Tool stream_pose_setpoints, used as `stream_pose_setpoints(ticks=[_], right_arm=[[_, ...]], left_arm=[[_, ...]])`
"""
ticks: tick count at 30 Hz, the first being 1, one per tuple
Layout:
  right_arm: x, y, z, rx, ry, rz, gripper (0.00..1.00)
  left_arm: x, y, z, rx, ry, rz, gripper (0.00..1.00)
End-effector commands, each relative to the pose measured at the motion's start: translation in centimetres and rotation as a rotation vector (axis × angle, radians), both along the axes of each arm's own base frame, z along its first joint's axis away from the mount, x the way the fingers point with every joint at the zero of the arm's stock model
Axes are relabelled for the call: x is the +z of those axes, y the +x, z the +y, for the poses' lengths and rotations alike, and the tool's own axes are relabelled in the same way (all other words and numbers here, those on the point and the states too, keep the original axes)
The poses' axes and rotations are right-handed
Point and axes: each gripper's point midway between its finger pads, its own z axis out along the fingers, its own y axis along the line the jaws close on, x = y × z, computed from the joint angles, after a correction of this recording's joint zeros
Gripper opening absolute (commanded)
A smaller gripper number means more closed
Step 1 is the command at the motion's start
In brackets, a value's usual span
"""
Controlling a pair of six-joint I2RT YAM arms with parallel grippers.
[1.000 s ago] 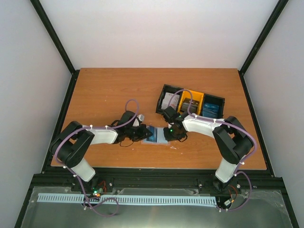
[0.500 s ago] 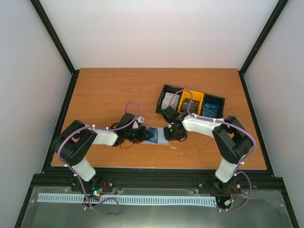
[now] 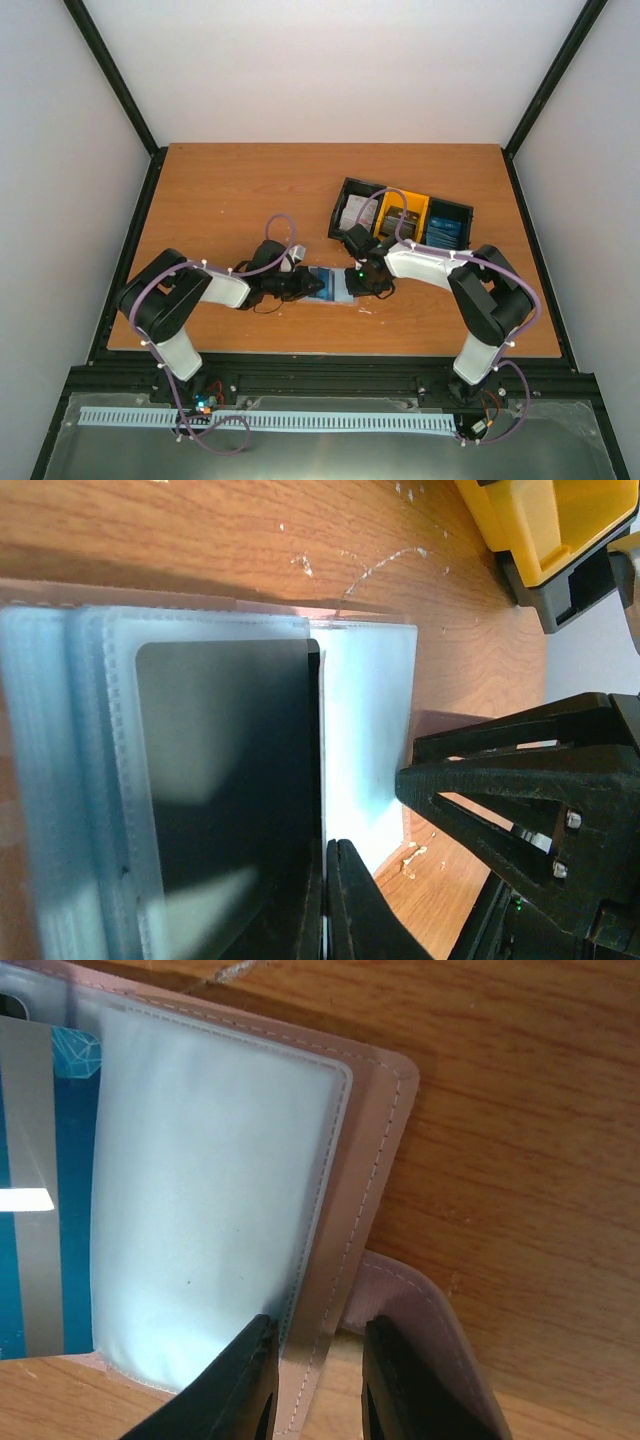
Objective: Put the credit cards into the card holder
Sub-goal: Insert the credit card into the card holder.
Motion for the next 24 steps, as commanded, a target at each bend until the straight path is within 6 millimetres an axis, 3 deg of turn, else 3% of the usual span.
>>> stream_pose_setpoints(ticks=[1,16,19,24], right_arm=[[-2.4,-2.0,-0.4,0.007,-0.010,0.081,0.24],[-2.3,-2.3,-0.5,0.003,-0.001,0.086,0.24],[-2.3,-2.3,-0.3,0.008,0.005,0.085,0.18],[-2.4,-2.3,-0.4,0.001,0.006,0.083,0.18]], left_arm=[[0.6,0.3,-1.1,-0.031,-0.041,-0.033,0.01],[0.1,0.1,-2.1,-0.069,-0.091,-0.004,0.01],[-0.1,0.2,-2.1,-0.058,-0.084,0.012,0.04],[-0.6,0.9,-1.9,-0.037,-0.001,0.025,0.14]])
